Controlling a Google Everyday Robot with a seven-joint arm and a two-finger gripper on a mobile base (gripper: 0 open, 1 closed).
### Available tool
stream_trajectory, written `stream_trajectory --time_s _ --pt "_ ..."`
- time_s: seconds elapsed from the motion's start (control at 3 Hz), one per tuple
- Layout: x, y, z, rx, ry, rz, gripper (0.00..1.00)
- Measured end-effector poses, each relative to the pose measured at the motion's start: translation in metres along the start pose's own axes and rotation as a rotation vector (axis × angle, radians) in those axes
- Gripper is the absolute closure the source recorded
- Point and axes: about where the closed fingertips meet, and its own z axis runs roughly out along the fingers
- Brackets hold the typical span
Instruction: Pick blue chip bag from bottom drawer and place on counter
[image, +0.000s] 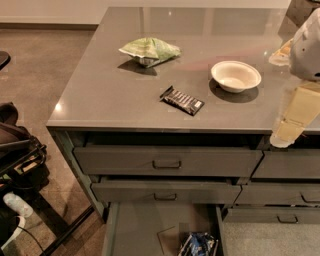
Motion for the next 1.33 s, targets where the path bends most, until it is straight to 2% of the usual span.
stream_trajectory --time_s 0.33,0.67,1.0,1.33 --pt "-0.001 0.0 -0.001 0.008 -0.001 -0.001 0.0" --pt "0.013 0.017 0.015 0.008 -0.037 0.022 0.0" --pt "0.035 0.058 0.045 0.018 -0.153 0.039 0.0" --pt "0.05 0.1 0.087 0.036 -0.279 0.076 0.0"
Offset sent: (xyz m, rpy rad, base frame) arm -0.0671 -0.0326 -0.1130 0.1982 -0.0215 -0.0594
